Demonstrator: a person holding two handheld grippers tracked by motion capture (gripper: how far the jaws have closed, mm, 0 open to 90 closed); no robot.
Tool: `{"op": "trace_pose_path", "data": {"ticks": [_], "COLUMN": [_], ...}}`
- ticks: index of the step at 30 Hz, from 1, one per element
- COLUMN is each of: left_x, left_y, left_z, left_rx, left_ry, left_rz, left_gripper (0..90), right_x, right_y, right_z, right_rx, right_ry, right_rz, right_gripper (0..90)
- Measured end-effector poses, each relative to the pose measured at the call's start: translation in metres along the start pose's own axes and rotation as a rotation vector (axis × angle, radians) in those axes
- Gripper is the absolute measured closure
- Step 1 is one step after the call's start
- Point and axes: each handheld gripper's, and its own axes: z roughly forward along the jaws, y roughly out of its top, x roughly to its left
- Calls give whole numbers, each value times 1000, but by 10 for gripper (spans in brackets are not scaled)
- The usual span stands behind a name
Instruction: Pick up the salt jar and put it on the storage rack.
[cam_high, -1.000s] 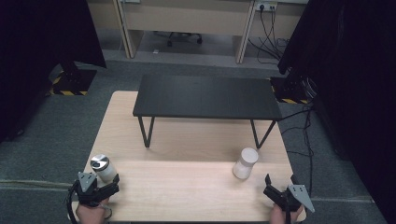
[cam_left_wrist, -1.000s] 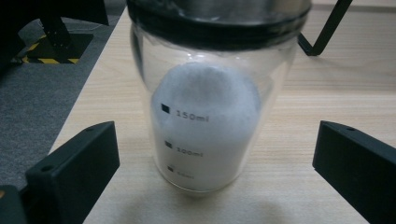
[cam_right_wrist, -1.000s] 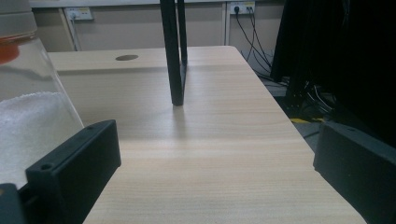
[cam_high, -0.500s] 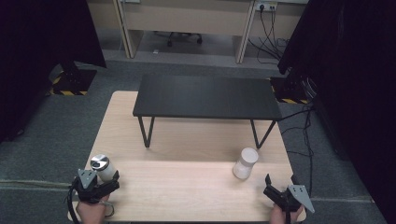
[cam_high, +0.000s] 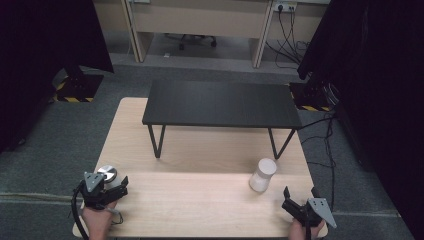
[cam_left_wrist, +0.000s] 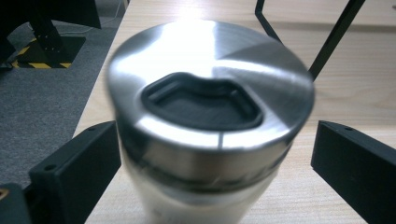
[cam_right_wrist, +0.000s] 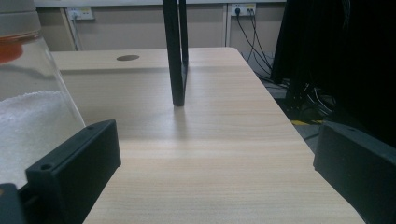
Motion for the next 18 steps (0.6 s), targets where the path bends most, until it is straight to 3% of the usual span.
{"op": "trace_pose_path", "data": {"ticks": [18], "left_x": [-4], "left_y": [1], "left_z": [-3], "left_rx": [12], "left_ry": [42], "left_rz": [2], "left_gripper": [145], "right_x": [1], "right_y": [3], "right_z": [2], "right_rx": [18], "right_ry": [4], "right_rz": [-16], "right_gripper": [8]}}
